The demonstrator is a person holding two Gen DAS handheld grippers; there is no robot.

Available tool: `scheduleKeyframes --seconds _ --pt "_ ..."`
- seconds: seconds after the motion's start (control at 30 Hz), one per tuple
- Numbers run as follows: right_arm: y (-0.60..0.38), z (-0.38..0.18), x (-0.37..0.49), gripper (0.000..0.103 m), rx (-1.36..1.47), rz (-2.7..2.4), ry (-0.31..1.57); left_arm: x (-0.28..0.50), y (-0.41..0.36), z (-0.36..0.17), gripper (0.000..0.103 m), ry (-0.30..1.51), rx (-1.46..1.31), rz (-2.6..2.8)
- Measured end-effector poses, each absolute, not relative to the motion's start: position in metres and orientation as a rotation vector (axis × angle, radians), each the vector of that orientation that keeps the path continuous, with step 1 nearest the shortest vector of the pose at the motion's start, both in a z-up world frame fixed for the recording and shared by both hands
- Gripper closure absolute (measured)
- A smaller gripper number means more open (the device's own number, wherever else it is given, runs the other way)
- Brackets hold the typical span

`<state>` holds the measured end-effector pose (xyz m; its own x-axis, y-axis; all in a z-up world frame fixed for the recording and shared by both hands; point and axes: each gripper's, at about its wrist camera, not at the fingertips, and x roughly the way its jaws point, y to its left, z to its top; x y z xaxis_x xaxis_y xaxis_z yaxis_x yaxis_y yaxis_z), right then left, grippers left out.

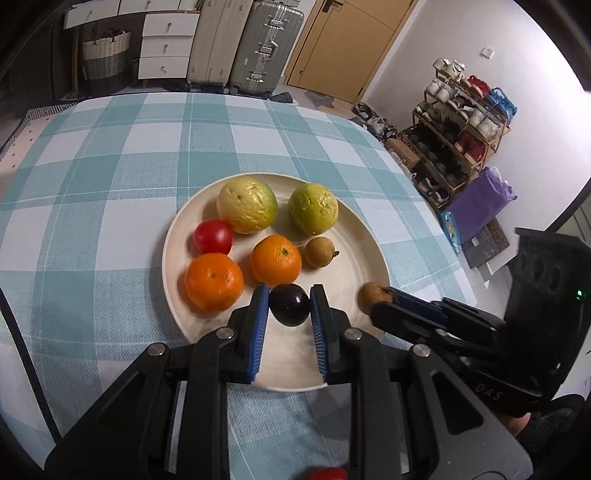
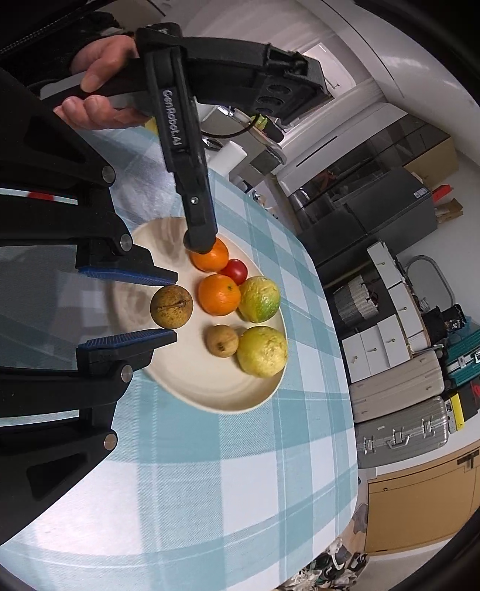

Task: Organize fruits
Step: 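Carry the plum and brown fruit onto the cream plate and open both tools, then withdraw both tools from the plate toward the tomato and plum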

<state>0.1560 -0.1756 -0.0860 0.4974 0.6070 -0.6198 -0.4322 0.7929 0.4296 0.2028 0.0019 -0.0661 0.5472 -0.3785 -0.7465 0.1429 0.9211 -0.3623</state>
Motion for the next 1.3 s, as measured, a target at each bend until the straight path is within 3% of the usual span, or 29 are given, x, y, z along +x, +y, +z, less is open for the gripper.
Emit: scheduleKeyframes --seconds 0.5,0.6,0.87,1.0,1.1,1.17,1.23,1.3 --pt "-0.145 -0.098 0.193 0.077 0.226 0.636 0.888 0.221 0.007 -0.078 0.082 0.935 -0.328 -0.348" --pt "-0.142 -0.096 0.197 0.064 0.227 0.633 0.883 0.219 0.009 -0.072 0.079 0.913 -0.330 -0.351" --pt "-0.158 -0.081 0.186 0.061 0.251 0.608 0.818 0.204 0.013 -0.061 0.078 0.900 -0.338 -0.346" --pt "-0.166 -0.075 0.177 0.054 0.255 0.587 0.799 0.190 0.011 -0.056 0.078 0.896 -0.322 -0.335" --pt "-0.170 -0.070 0.169 0.053 0.249 0.572 0.785 0.179 0.009 -0.052 0.077 0.894 -0.302 -0.316" --pt "-0.171 -0.068 0.165 0.047 0.252 0.562 0.779 0.172 0.008 -0.051 0.077 0.893 -0.287 -0.303" --pt "-0.175 -0.065 0.159 0.019 0.260 0.540 0.762 0.165 0.007 -0.049 0.077 0.893 -0.262 -0.292" --pt "-0.181 -0.061 0.152 0.017 0.271 0.515 0.727 0.160 0.008 -0.047 0.077 0.883 -0.252 -0.279"
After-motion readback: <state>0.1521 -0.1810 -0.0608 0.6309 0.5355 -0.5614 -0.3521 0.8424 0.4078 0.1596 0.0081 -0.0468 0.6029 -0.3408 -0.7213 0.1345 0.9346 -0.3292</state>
